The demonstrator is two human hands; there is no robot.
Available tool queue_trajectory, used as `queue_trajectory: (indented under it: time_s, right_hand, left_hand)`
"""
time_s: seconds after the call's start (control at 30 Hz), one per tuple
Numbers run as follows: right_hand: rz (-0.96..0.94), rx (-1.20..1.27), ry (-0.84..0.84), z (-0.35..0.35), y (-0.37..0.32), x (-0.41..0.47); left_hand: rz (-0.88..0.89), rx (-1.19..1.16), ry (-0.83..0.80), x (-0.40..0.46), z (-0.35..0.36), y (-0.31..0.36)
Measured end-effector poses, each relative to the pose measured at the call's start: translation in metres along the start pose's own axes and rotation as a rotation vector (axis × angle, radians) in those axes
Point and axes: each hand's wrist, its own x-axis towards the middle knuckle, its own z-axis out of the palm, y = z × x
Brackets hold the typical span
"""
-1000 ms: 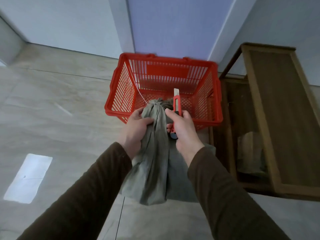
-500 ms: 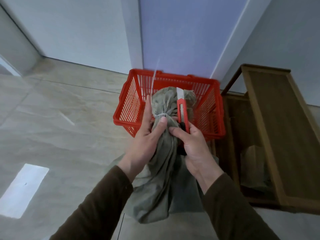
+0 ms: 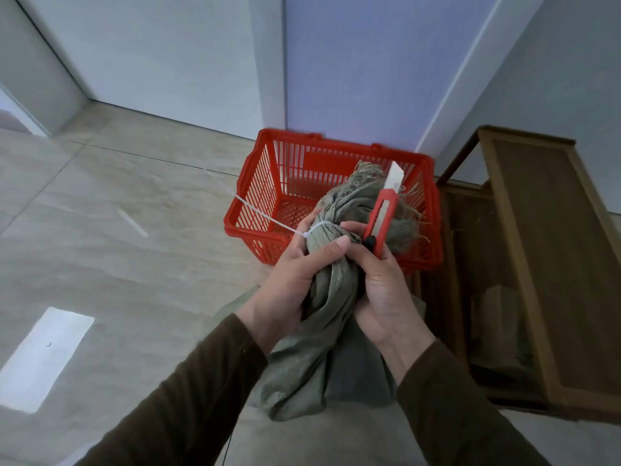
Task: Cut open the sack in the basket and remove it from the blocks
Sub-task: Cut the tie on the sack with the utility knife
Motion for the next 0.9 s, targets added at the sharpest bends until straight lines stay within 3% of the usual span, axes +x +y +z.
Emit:
queue_trajectory:
  time_s: [0.1,0.2,0.3,0.43,0.63,0.9]
  right_hand:
    - [0.003,0.016,0.11,0.002,0.013,0.002]
    - [-0.161,-0.512,0.228,-0.009,0.008,0.007]
    - [-0.284,-0.884,0.114,-0.02,-0.011,0.009]
    - [-0.251,-1.269,-0.122,-0.021,-0.01,0.005]
    - [-0.144,-1.254,-0.163,-0.019,-0.014,0.002]
    - [-0.19,-1.318,-0.071,-0.018,-0.02,-0.001]
  left_hand:
    - [0.043,0.12,0.066,-0.001,0.001,-0.005]
    - [0.175,0.461,0.242,0.006,-0.012,0.005]
    - [0.283,0.785,0.334,0.013,-0.028,0.019]
    - [0.364,0.862,0.348,0.015,-0.038,0.023]
    - [0.378,0.909,0.338,0.016,-0.038,0.023]
    - [0.378,0.963,0.329,0.014,-0.036,0.026]
